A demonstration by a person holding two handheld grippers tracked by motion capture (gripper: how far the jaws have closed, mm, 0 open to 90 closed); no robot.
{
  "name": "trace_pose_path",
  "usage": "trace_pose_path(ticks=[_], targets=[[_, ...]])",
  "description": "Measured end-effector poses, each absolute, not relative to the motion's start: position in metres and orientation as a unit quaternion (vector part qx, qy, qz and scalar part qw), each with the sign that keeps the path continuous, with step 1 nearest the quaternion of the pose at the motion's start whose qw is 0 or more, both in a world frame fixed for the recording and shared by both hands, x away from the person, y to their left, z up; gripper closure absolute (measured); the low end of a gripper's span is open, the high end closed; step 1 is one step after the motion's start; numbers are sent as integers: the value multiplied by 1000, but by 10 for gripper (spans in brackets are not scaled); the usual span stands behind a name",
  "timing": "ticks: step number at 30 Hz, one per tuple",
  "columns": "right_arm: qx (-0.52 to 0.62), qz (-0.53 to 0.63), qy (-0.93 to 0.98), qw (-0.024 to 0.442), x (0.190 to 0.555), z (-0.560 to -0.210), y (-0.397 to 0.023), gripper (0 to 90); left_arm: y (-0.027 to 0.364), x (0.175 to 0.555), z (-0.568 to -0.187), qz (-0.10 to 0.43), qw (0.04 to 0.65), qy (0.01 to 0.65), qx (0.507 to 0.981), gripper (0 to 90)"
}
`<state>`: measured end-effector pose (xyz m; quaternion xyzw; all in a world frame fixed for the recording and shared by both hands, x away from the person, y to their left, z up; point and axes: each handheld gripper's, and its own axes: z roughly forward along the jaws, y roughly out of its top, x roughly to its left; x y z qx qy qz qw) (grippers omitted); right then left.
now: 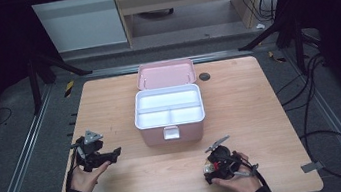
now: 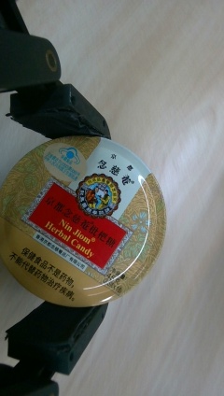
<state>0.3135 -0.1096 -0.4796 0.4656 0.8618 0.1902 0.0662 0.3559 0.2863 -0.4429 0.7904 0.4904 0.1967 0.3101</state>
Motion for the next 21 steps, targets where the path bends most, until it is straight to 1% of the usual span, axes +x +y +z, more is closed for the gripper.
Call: trace_pose_path(ticks=[4,8,11,16,21], targets=[[507,193,835,92,325,-473,-144,207,287,356,-443,196,308,491,791,257],[551,178,807,118,338,-475,-184,207,286,357,-444,195,306,489,793,257],[577,175,789,123,343,-476,-207,207,285,357,-446,193,306,491,793,258],[600,161,773,127,347,-481,-228,207,286,358,-446,193,304,491,794,258],[608,157,769,123,349,-484,-236,206,286,357,-446,196,304,488,794,259]])
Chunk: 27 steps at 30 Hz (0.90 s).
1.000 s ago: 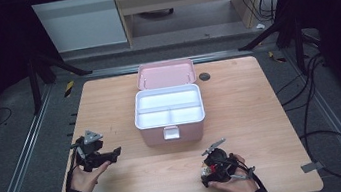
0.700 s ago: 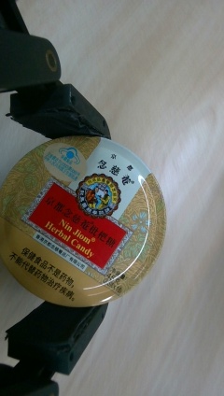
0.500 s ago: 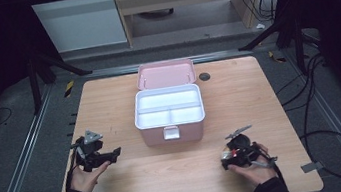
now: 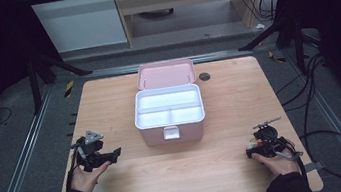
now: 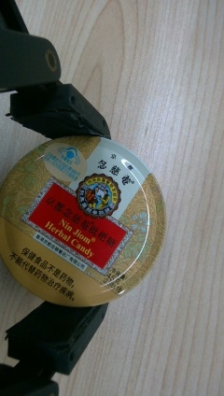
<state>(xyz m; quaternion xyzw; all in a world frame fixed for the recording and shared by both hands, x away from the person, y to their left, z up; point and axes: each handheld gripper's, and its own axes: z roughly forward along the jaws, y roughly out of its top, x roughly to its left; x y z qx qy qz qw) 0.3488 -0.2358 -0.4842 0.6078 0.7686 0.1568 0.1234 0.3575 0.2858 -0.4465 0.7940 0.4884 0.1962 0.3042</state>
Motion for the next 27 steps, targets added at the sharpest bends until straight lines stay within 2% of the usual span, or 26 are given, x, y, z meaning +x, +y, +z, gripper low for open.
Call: trace_pose_path(ticks=[5,7,8,11,17,20,23,27], targets=[[610,160,767,119,349,-486,-237,202,285,357,-447,210,302,480,796,251],[607,164,768,122,349,-487,-239,162,285,358,-447,218,298,480,796,255],[608,164,767,121,350,-487,-239,151,286,358,-447,217,298,480,796,285],[606,173,767,123,349,-484,-240,133,286,358,-446,224,298,476,797,278],[594,205,762,156,348,-471,-237,136,287,360,-444,219,302,478,795,281],[578,235,760,184,346,-461,-234,145,287,361,-441,214,306,484,791,242],[551,278,758,212,345,-450,-228,157,287,361,-435,214,312,486,788,242],[534,308,758,215,349,-442,-222,164,282,367,-427,210,326,479,788,244]])
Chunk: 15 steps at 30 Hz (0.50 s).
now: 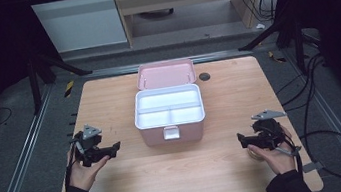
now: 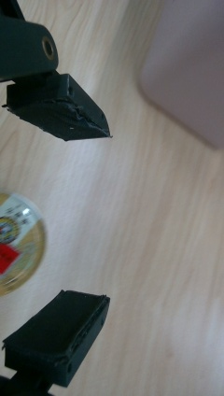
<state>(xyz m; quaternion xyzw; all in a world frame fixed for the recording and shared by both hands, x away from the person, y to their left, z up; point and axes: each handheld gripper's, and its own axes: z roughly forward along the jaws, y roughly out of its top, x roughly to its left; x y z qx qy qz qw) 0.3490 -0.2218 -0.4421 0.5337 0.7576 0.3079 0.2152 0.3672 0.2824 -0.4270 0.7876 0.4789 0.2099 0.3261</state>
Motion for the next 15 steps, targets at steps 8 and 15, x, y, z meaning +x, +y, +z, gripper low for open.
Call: trace_pose_path(ticks=[8,15], targets=[[482,381,752,240,372,-408,-189,210,271,388,-402,197,385,456,778,283],[458,424,747,228,396,-392,-152,285,244,406,-390,198,402,429,784,358]])
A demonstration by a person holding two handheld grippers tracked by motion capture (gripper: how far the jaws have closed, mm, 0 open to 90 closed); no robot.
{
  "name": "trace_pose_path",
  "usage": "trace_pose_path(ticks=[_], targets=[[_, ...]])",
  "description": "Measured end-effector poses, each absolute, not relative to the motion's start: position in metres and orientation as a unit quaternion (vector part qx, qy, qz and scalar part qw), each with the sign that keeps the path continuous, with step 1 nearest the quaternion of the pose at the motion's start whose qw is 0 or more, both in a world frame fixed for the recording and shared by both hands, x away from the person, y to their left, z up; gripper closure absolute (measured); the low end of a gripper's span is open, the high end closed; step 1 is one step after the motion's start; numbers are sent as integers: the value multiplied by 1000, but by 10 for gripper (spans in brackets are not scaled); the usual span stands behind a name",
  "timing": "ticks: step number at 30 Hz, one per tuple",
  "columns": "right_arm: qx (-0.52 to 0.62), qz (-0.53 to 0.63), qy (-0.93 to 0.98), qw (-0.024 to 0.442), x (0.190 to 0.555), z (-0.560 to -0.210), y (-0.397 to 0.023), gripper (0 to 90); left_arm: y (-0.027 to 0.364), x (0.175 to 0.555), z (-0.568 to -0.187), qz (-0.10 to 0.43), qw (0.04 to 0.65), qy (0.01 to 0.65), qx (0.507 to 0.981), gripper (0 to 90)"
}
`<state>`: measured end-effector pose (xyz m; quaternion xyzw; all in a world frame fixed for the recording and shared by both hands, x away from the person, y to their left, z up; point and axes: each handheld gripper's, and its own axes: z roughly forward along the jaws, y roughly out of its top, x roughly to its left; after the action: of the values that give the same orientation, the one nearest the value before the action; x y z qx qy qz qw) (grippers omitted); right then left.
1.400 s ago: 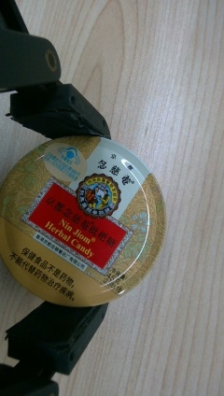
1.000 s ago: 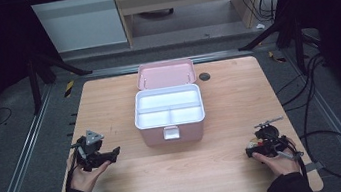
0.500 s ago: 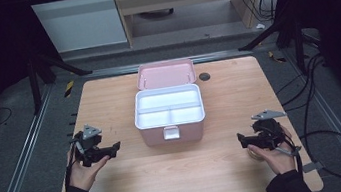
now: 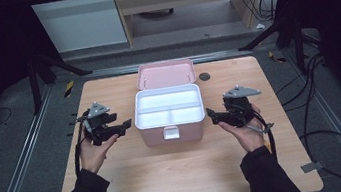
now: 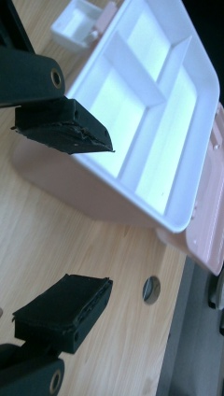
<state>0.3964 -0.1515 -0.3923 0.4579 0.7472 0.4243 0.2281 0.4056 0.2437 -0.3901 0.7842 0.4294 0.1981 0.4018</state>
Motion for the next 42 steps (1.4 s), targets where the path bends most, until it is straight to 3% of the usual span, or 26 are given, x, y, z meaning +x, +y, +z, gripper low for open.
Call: trace_pose_path(ticks=[2,3,5,7,10,18,22,31,42], targets=[[456,425,749,224,403,-393,-142,302,235,410,-391,195,396,424,791,370],[455,422,753,218,408,-394,-134,308,231,411,-391,203,392,424,791,430],[454,421,755,217,411,-395,-130,320,228,415,-391,204,397,425,787,447],[455,416,759,211,418,-397,-124,337,230,419,-391,170,418,421,787,446],[455,406,765,206,425,-400,-118,377,226,421,-393,179,407,413,795,448],[459,384,778,191,434,-409,-115,511,212,428,-404,169,386,412,808,561],[458,378,786,172,436,-413,-113,604,210,430,-403,167,380,420,807,569],[457,373,789,174,429,-412,-112,608,211,423,-403,161,374,420,811,577],[462,365,790,173,388,-411,-108,597,210,389,-402,172,364,409,819,576]])
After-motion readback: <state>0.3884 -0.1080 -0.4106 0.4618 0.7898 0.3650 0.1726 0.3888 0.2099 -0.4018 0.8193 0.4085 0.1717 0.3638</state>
